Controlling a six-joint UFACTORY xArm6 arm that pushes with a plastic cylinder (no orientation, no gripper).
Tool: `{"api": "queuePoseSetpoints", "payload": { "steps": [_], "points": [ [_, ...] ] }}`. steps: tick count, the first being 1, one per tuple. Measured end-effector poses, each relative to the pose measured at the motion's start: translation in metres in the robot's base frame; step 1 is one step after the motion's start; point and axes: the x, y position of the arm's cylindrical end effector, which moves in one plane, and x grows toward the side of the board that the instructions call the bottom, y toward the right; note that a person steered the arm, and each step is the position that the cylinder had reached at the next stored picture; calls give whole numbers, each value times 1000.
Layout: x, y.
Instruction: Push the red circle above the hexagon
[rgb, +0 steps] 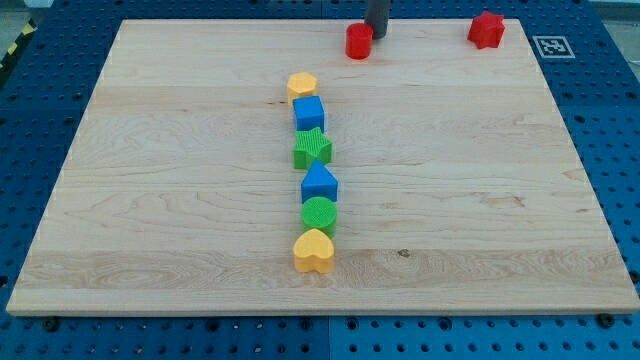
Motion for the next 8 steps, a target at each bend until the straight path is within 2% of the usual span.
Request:
{"api": "queuePoseSetpoints", "payload": {
  "steps": [2,5,8],
  "points": [
    [41,-1],
    [23,-5],
    [32,-21]
  ]
}}
